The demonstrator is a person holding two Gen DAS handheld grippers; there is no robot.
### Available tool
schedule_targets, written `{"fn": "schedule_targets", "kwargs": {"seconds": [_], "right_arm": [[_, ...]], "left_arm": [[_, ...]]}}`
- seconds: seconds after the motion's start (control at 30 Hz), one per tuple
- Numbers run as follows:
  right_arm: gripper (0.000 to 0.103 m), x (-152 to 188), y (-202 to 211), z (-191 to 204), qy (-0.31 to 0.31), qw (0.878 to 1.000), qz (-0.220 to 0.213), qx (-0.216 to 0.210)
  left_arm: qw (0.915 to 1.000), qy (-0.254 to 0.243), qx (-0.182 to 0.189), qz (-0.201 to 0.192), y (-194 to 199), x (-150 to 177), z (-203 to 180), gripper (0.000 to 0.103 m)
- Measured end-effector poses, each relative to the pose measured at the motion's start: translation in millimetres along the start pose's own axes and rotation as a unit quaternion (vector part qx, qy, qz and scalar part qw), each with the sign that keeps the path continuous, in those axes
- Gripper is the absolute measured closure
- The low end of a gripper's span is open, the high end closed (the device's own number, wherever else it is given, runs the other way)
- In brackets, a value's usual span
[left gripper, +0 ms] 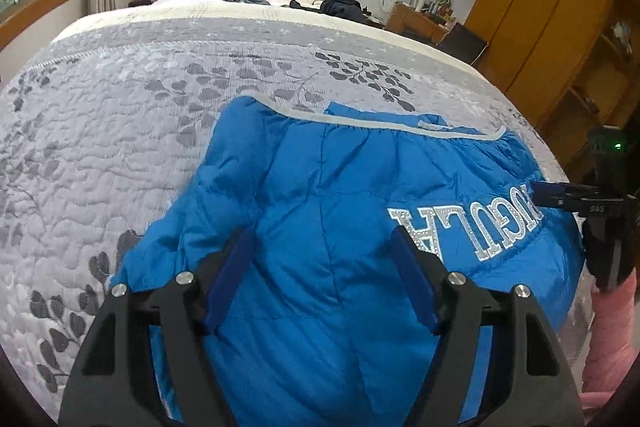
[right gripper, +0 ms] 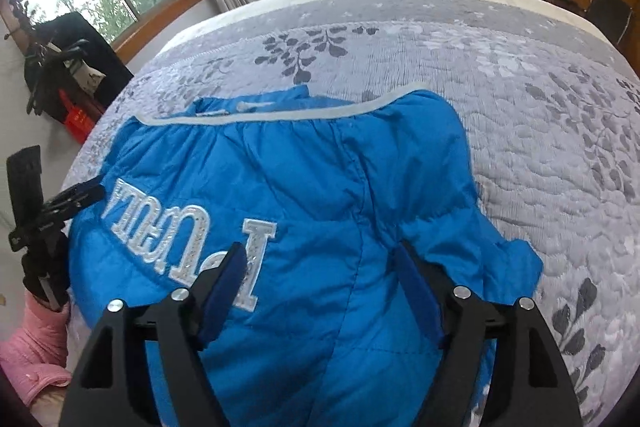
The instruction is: Fold large clothes
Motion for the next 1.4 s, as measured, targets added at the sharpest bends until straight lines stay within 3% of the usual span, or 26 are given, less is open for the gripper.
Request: {"fn": "schedule_targets", "kwargs": {"seconds": [0.27,0.33,0.43,0.73,1.03,1.2,1.37,1.4], "right_arm": [[0.016,12.4,59.0,-40.9,-0.09,0.994,-0.02,-0.061],[0.014,20.8,62.8,-57.9,-0.111,0.993,-0.013,-0.045],[0.014,32.3,60.4,-74.5,-0.13,0.991,0.0,-0.041],[0.014,62.1,45.2,-89.5,-0.159,0.982,0.016,-0.102],[0.011,62.5,16.0,-74.9,-0.162,0.975,0.034,-0.151],[0.024,56.6,7.9,-62.5,-0.152,0.975,0.043,-0.159],[0.055,52.0,20.0,-52.7,-0.14,0.979,0.032,-0.147],[0.057,50.2,26.9,-48.0,-0.134,0.98,0.024,-0.146]], "left_arm": [[0.9993,0.025,0.02,-0.019,23.9,-1.5,-13.0,0.031],[0.9995,0.019,0.014,-0.022,27.4,-0.4,-22.5,0.028],[0.9996,0.01,-0.004,-0.024,30.0,3.1,-33.8,0.025],[0.9991,0.01,-0.041,-0.009,25.5,15.4,-35.0,0.024],[0.9992,0.01,-0.039,-0.01,22.8,19.2,-34.0,0.023],[0.9992,0.008,-0.039,-0.01,22.5,19.8,-34.1,0.023],[0.9992,0.007,-0.039,-0.01,21.7,20.8,-34.5,0.022],[0.9991,0.006,-0.04,-0.009,21.0,21.2,-34.4,0.022]]}}
Point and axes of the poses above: each gripper's, at about its wrist camera, not at the fingertips, and y roughly against the way its jaws point, z to its left, x to its underside, the point moved 5 cm from there along -y, roughly the way its jaws point, and after that the axes turned 9 degrees about -y, right-handed, at the moved point
